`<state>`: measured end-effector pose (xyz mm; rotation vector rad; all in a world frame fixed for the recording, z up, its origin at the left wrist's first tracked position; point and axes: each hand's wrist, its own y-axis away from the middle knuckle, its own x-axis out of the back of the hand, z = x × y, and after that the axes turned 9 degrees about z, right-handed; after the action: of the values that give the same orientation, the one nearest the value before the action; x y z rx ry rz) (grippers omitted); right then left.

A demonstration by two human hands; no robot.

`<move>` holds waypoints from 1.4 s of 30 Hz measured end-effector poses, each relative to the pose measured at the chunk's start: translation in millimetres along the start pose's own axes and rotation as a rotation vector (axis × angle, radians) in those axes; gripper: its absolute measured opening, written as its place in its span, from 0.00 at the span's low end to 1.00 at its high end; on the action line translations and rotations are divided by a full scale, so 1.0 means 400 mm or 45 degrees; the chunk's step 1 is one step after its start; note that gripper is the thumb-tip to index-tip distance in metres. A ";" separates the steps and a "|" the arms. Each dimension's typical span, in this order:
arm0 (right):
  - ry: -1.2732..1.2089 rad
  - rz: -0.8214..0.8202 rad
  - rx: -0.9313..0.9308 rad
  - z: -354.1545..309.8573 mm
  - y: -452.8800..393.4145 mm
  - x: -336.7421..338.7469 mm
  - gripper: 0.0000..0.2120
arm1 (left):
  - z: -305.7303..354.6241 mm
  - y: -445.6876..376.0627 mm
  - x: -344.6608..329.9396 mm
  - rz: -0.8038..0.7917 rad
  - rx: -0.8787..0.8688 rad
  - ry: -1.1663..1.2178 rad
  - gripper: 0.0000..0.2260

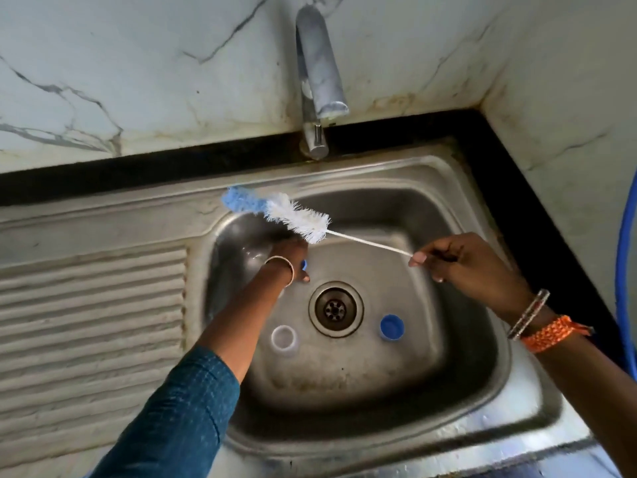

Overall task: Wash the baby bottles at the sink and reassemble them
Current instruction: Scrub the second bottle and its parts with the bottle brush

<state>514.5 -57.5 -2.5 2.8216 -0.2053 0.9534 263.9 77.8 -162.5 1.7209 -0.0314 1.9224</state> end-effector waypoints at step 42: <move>0.028 0.201 0.176 -0.062 0.343 0.080 0.05 | 0.013 0.415 0.301 0.707 0.599 3.000 0.11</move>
<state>500.5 -189.8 50.7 2.9552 -0.3786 1.0693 197.3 -18.8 6.0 -1.3583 0.8397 3.0846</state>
